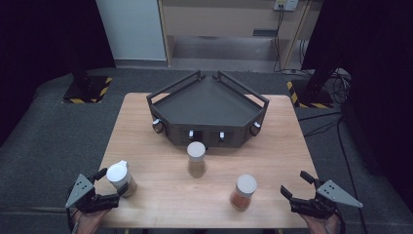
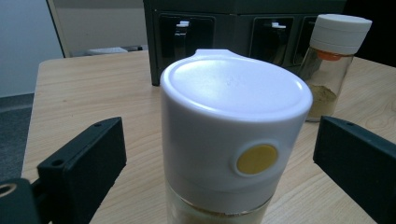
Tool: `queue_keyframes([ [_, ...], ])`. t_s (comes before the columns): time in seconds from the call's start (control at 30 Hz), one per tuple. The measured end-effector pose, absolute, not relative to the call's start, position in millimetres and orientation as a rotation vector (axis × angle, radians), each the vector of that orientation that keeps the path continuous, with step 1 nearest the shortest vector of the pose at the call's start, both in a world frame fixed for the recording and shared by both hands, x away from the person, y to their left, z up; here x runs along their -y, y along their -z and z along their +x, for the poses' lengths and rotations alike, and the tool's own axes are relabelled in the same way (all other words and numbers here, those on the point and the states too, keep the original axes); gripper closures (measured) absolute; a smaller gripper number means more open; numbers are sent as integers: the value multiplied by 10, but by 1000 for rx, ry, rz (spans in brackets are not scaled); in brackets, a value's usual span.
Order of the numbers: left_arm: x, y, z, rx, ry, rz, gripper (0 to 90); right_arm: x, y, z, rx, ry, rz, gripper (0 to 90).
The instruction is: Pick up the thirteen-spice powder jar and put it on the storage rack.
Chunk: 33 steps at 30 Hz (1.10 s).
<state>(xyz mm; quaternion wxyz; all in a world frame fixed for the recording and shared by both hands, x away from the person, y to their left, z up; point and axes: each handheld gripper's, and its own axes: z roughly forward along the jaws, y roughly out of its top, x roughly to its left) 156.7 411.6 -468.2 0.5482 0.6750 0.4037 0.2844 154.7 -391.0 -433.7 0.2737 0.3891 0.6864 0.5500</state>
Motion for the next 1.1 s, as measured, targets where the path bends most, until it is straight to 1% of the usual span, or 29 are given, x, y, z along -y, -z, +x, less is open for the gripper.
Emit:
queue_keyframes([
  [1.1,-4082,4637,1565,-958,-671,1606,11,3923,4347,1562,-1852,-1495,1042,75],
])
